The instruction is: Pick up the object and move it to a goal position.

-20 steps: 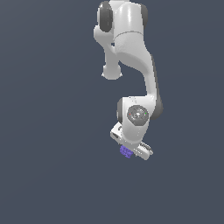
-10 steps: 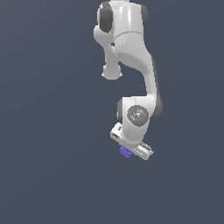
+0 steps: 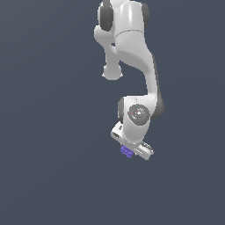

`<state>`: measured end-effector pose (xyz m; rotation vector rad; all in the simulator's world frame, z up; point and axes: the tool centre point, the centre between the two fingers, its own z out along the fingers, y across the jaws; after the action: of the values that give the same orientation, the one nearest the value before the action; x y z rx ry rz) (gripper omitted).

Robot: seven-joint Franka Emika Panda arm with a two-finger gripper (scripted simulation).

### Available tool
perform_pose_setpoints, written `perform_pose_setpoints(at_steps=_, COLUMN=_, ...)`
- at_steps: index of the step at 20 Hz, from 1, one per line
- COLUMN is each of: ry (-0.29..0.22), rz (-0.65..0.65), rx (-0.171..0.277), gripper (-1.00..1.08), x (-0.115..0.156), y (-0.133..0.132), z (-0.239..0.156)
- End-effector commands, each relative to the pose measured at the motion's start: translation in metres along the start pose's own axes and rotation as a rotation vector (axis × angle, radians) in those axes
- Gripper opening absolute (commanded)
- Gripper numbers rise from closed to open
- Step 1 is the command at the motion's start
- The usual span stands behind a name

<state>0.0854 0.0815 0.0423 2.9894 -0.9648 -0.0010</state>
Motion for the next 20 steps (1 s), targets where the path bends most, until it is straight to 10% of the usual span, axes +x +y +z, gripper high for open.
perform_pose_setpoints(at_steps=1, ry=0.000, rz=0.000, rx=0.001, gripper=-1.00, x=-0.003, y=0.001, z=-0.004)
perform_pose_setpoints(at_steps=20, ry=0.000, rz=-0.001, rx=0.001, gripper=-1.00, x=-0.084, y=0.030, z=-0.083)
